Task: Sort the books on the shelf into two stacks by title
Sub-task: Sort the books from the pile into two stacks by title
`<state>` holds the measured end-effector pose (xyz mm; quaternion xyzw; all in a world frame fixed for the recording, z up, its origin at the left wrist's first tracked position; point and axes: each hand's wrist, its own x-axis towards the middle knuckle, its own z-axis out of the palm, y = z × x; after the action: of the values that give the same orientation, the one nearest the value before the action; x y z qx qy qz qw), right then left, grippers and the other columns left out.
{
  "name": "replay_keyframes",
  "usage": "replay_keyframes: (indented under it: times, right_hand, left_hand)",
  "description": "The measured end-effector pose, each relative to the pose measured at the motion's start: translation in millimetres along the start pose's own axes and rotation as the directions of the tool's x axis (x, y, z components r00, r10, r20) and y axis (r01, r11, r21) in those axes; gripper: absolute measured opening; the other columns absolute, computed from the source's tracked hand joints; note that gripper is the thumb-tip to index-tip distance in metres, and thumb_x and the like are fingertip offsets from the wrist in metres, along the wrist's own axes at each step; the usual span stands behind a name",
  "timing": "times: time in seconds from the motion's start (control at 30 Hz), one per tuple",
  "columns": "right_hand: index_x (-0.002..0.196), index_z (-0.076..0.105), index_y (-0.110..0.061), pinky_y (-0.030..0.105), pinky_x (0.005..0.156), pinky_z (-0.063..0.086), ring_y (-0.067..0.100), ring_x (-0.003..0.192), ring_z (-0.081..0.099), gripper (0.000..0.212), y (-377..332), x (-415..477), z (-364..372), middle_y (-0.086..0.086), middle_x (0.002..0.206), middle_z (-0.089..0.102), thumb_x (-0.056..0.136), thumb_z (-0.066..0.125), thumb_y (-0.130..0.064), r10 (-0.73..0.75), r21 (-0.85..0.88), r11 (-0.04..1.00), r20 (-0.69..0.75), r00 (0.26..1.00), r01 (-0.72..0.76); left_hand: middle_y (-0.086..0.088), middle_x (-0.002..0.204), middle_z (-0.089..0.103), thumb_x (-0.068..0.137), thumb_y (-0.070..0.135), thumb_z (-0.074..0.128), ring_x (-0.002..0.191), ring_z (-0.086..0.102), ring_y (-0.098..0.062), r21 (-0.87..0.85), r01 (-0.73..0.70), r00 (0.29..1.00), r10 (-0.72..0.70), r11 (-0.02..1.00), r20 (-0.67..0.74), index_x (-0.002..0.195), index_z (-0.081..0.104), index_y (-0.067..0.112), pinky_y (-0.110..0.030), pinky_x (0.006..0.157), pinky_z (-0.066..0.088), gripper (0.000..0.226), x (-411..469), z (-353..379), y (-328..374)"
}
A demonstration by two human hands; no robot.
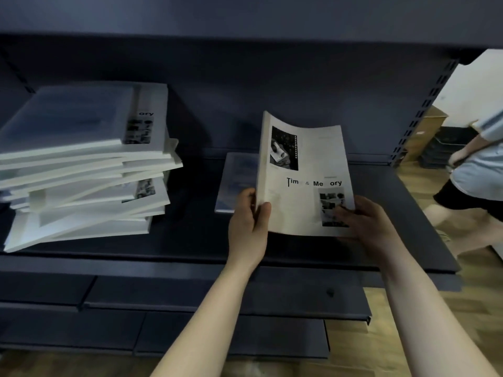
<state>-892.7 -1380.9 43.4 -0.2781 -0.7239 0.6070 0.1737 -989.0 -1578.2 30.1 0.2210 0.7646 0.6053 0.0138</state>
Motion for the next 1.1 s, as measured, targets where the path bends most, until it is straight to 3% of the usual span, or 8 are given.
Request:
replay_keyframes:
  times: [0.1, 0.17, 0.27, 0.43, 0.57, 0.77, 0.93, 1.1]
  right_hand:
    - [0.094, 0.068, -0.016, 0.057, 0.069, 0.057, 0.032, 0.085, 0.070, 0.010, 10.7, 4.5, -14.5, 0.009, 0.090, 0.073, 0.087, 0.064, -0.011, -0.019, -0.011, 1.000, -0.139, 0.990, 0.018]
    - [0.091, 0.067, -0.019, 0.059, 0.070, 0.056, 0.033, 0.084, 0.070, 0.011, 15.4, 7.6, -26.8, 0.010, 0.090, 0.073, 0.087, 0.063, -0.009, -0.001, -0.020, 1.000, -0.196, 0.981, -0.003]
    - [0.088, 0.067, -0.019, 0.057, 0.073, 0.056, 0.036, 0.082, 0.069, 0.011, 19.1, 11.8, -43.3, 0.011, 0.090, 0.072, 0.087, 0.063, -0.008, 0.041, -0.052, 0.997, -0.217, 0.975, -0.054]
    - [0.089, 0.068, -0.013, 0.046, 0.069, 0.055, 0.031, 0.079, 0.066, 0.006, 28.1, 14.7, -49.2, 0.009, 0.085, 0.070, 0.086, 0.064, -0.015, -0.052, -0.386, 0.921, -0.239, 0.969, -0.046]
    - [0.096, 0.060, -0.005, 0.035, 0.064, 0.040, 0.033, 0.086, 0.059, 0.018, 26.5, 10.0, -41.3, 0.013, 0.092, 0.065, 0.084, 0.064, -0.017, -0.167, -0.588, 0.808, -0.282, 0.945, -0.032]
    - [0.122, 0.050, -0.009, 0.044, 0.084, 0.036, 0.045, 0.110, 0.045, 0.042, 37.3, 5.0, -40.1, 0.025, 0.119, 0.050, 0.083, 0.064, -0.019, -0.286, -0.727, 0.687, -0.259, 0.923, 0.009]
    - [0.120, 0.058, -0.032, 0.047, 0.094, 0.035, 0.040, 0.121, 0.038, 0.058, 29.5, -5.6, -35.9, 0.005, 0.140, 0.043, 0.073, 0.065, -0.065, -0.205, -0.805, 0.591, -0.081, 0.975, 0.058]
    - [0.128, 0.057, -0.029, 0.044, 0.095, 0.031, 0.032, 0.122, 0.032, 0.079, 26.7, -9.4, -34.7, -0.004, 0.139, 0.043, 0.062, 0.068, -0.071, -0.204, -0.820, 0.568, -0.063, 0.977, 0.066]
  left_hand:
    - [0.013, 0.100, 0.058, 0.094, 0.041, 0.047, 0.096, 0.054, -0.007, 0.315, -0.114, 0.990, 0.083, 0.942, 0.110, 0.113, 0.052, 0.027, -0.029, 0.083, 0.046, 0.023, 5.4, -2.6, -15.3]
    - [0.009, 0.099, 0.060, 0.094, 0.045, 0.041, 0.097, 0.053, -0.013, 0.568, -0.209, 0.977, 0.149, 0.796, 0.152, 0.104, 0.056, 0.026, -0.035, 0.085, 0.044, 0.026, 8.6, -7.1, -25.2]
    - [0.003, 0.100, 0.061, 0.094, 0.043, 0.036, 0.098, 0.053, -0.019, 0.722, -0.221, 0.975, 0.164, 0.656, 0.150, 0.095, 0.057, 0.023, -0.037, 0.086, 0.041, 0.029, 10.4, -7.9, -29.8]
    - [0.000, 0.100, 0.061, 0.094, 0.037, 0.042, 0.099, 0.052, -0.021, 0.761, -0.239, 0.969, 0.203, 0.603, 0.143, 0.094, 0.059, 0.019, -0.036, 0.086, 0.040, 0.025, 9.8, -1.4, -34.7]
    - [-0.001, 0.097, 0.061, 0.091, 0.036, 0.043, 0.096, 0.053, -0.022, 0.751, -0.248, 0.964, 0.230, 0.612, 0.130, 0.093, 0.058, 0.019, -0.037, 0.084, 0.040, 0.023, 7.8, -2.0, -34.6]
    - [-0.001, 0.097, 0.061, 0.092, 0.033, 0.043, 0.095, 0.054, -0.022, 0.765, -0.226, 0.969, 0.220, 0.603, 0.113, 0.093, 0.058, 0.018, -0.037, 0.085, 0.040, 0.022, 5.2, -1.0, -34.4]
    - [-0.002, 0.094, 0.061, 0.095, 0.029, 0.034, 0.091, 0.054, -0.023, 0.775, -0.208, 0.972, 0.216, 0.596, 0.095, 0.092, 0.059, 0.016, -0.038, 0.082, 0.040, 0.028, 5.1, 0.8, -35.7]
    - [-0.002, 0.093, 0.061, 0.094, 0.027, 0.038, 0.090, 0.054, -0.022, 0.776, -0.201, 0.972, 0.222, 0.597, 0.081, 0.091, 0.060, 0.016, -0.037, 0.082, 0.039, 0.024, 5.8, 1.1, -35.0]
